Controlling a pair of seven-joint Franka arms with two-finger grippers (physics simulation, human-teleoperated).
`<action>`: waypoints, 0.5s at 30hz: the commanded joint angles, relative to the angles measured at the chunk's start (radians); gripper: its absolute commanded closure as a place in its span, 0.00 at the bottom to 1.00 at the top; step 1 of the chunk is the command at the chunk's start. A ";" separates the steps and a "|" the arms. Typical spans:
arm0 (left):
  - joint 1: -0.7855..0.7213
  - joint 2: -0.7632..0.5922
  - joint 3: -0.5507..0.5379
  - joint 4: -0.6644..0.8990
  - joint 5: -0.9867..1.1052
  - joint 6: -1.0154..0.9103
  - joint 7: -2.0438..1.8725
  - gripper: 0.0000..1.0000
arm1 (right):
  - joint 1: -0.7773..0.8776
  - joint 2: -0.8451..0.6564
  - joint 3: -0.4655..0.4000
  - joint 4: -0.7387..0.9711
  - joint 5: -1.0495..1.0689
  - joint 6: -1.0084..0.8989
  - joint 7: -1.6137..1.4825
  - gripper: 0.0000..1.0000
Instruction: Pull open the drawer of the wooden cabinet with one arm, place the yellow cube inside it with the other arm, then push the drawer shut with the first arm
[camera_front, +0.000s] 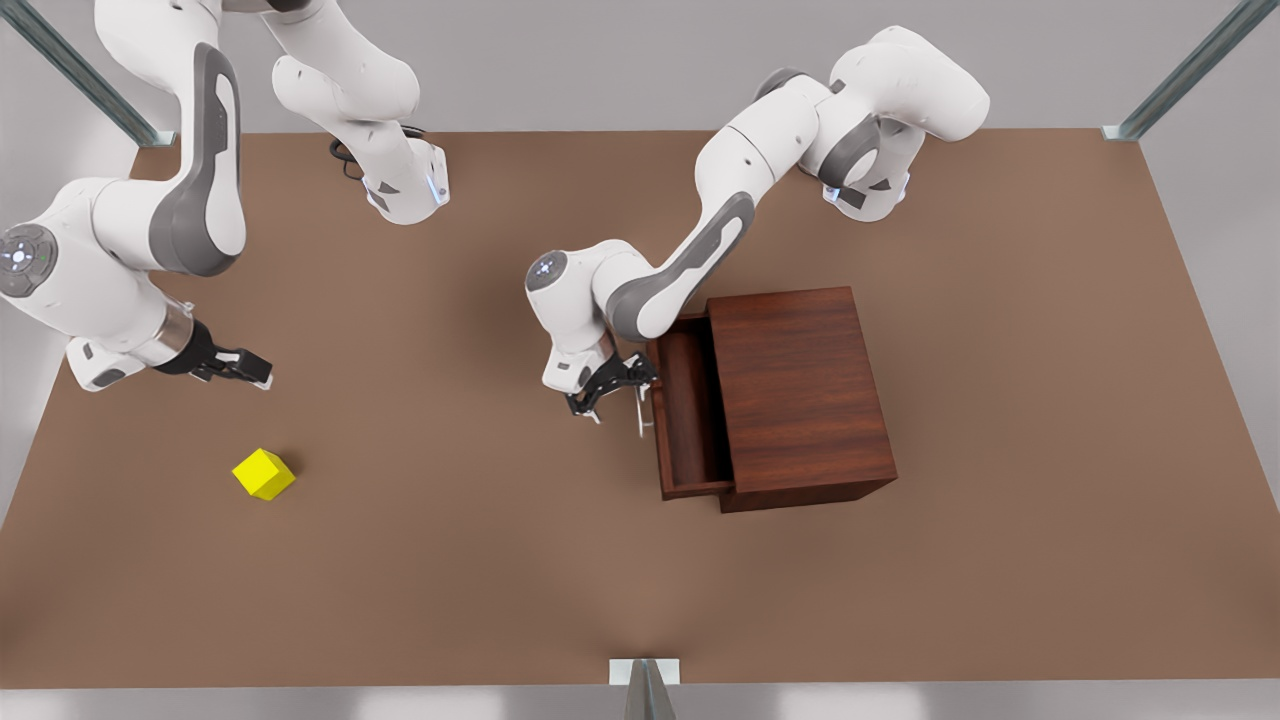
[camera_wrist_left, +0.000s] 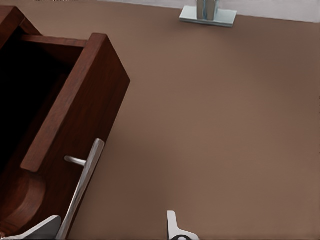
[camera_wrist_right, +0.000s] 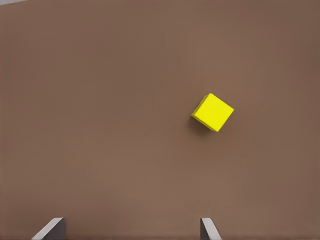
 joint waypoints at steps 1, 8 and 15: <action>-0.005 0.000 0.001 0.008 0.005 0.003 0.006 0.00 | 0.001 -0.001 0.000 0.001 0.002 -0.001 0.003 0.00; -0.023 0.001 0.001 0.022 0.007 0.006 0.006 0.00 | -0.001 0.001 0.000 0.002 0.002 -0.001 0.003 0.00; -0.029 0.009 -0.001 0.028 0.007 0.019 -0.002 0.00 | 0.001 0.004 0.000 0.002 0.000 -0.001 0.003 0.00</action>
